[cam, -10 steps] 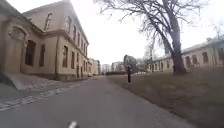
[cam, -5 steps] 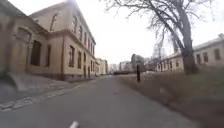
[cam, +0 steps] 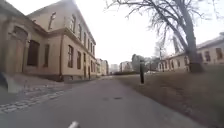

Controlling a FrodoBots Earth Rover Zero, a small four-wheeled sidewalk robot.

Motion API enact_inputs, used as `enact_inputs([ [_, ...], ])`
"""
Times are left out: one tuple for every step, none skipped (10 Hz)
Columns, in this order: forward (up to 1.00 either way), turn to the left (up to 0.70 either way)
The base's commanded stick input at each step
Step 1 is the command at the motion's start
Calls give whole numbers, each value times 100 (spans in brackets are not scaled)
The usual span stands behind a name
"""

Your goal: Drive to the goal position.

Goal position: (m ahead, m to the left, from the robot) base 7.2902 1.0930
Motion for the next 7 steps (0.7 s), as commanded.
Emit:
enact_inputs([
  [100, 1],
  [100, 1],
  [100, 1],
  [100, 1],
  [100, 1],
  [100, 1],
  [100, 1],
])
